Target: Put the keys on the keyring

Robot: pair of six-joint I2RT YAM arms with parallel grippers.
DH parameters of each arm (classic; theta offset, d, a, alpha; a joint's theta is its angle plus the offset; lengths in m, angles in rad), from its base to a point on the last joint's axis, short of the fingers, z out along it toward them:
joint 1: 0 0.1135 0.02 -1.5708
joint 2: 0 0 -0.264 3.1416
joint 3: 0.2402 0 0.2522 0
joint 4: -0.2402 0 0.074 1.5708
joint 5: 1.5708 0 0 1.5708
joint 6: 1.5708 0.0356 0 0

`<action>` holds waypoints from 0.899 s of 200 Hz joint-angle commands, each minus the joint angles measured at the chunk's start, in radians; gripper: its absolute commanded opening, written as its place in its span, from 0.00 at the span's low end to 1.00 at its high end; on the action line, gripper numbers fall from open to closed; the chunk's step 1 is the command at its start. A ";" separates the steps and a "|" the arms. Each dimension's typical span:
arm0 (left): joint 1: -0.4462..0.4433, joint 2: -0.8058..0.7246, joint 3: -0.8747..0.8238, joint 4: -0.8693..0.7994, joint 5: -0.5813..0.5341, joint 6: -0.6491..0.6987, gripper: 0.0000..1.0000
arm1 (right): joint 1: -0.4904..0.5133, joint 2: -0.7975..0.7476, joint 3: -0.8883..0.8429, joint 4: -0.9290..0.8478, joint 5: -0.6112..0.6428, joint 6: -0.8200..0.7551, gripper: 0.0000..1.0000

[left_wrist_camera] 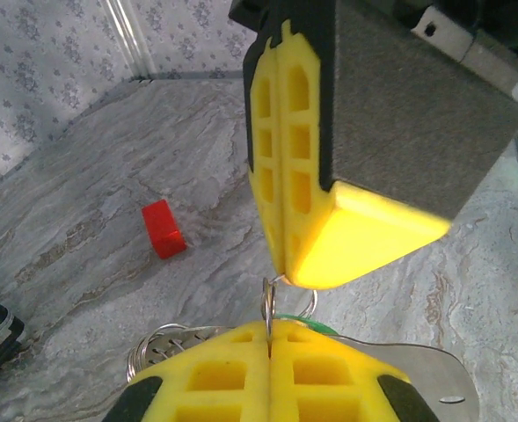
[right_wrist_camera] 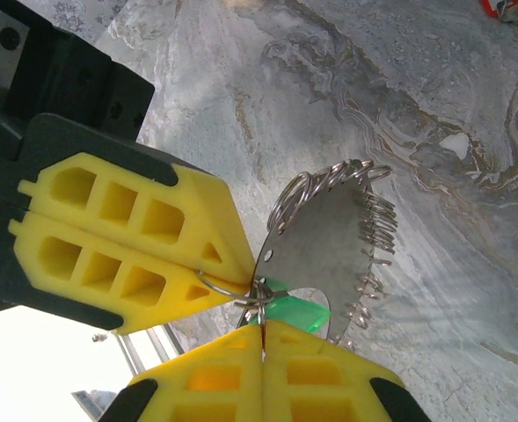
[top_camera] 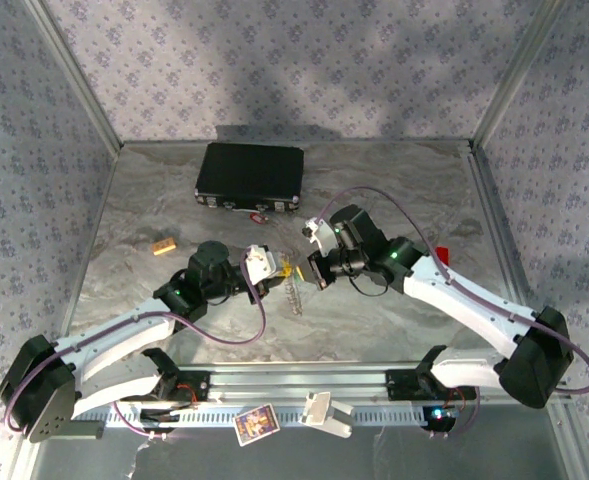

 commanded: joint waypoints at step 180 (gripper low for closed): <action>-0.010 0.063 0.022 0.148 0.147 -0.250 0.00 | -0.059 -0.422 -0.452 0.509 -0.005 -0.517 0.51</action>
